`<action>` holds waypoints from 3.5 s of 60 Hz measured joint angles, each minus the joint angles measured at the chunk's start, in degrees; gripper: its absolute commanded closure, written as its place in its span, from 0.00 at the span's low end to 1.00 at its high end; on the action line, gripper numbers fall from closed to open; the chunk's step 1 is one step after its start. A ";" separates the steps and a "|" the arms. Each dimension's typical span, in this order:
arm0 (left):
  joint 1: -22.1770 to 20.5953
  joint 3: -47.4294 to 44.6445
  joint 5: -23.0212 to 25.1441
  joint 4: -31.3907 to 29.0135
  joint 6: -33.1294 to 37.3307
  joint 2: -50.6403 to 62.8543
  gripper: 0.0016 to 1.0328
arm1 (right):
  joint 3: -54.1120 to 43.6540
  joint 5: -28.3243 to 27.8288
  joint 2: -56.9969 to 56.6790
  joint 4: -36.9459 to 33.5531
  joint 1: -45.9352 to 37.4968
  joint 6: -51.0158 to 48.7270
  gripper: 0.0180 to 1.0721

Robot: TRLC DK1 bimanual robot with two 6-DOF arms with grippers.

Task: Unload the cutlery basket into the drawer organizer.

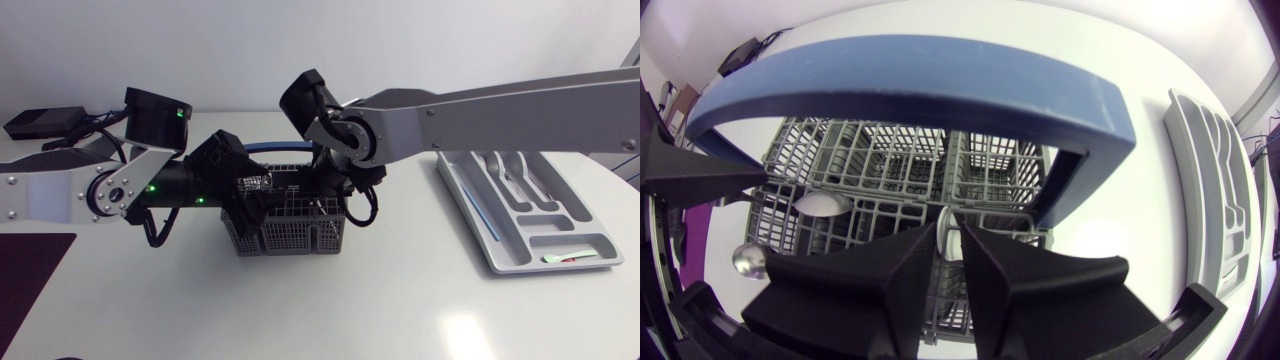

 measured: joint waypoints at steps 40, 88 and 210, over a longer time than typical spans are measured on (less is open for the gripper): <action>0.00 0.00 0.02 0.33 0.02 0.31 0.05 | 1.40 1.68 1.18 -0.02 0.83 0.00 0.81; -0.02 0.00 0.02 0.98 0.02 1.42 0.05 | 1.49 4.04 1.70 0.04 1.92 0.00 0.88; -1.53 0.22 -0.09 1.49 0.00 3.67 0.05 | -6.12 -2.10 -8.07 8.09 2.78 -0.48 0.94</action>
